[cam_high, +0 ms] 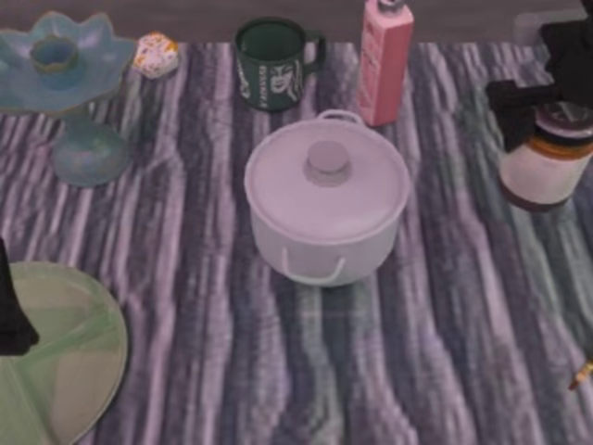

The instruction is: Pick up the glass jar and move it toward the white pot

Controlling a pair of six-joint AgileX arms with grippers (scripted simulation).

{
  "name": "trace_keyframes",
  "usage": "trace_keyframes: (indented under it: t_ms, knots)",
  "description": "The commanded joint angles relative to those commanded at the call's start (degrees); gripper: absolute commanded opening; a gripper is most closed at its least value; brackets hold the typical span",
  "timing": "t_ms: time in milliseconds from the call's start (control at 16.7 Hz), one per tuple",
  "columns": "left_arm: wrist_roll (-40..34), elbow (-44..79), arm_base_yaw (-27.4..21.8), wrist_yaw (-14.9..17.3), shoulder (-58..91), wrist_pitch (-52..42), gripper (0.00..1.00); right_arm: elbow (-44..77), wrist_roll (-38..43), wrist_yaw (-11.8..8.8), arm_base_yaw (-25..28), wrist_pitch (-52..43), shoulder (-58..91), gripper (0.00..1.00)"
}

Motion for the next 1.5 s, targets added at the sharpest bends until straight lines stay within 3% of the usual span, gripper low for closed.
trace_keyframes:
  t_ms: [180,360,720,1140,1440,1500]
  knots:
    - [0.00,0.00,0.00,0.00,0.00,0.00,1.00,-3.30,10.47,1.63,4.10,2.66,-0.32,0.00]
    - [0.00,0.00,0.00,0.00,0.00,0.00,1.00,-5.56,15.93,2.70,6.70,4.46,-0.66,0.00]
    - [0.00,0.00,0.00,0.00,0.00,0.00,1.00,-5.87,16.59,2.68,6.77,4.76,-0.44,0.00]
    - [0.00,0.00,0.00,0.00,0.00,0.00,1.00,-11.84,16.64,2.87,7.07,13.58,2.24,0.00]
    - [0.00,0.00,0.00,0.00,0.00,0.00,1.00,-12.44,16.66,2.89,7.09,14.54,2.52,0.00]
    - [0.00,0.00,0.00,0.00,0.00,0.00,1.00,-12.44,16.66,2.89,7.09,14.54,2.52,0.08]
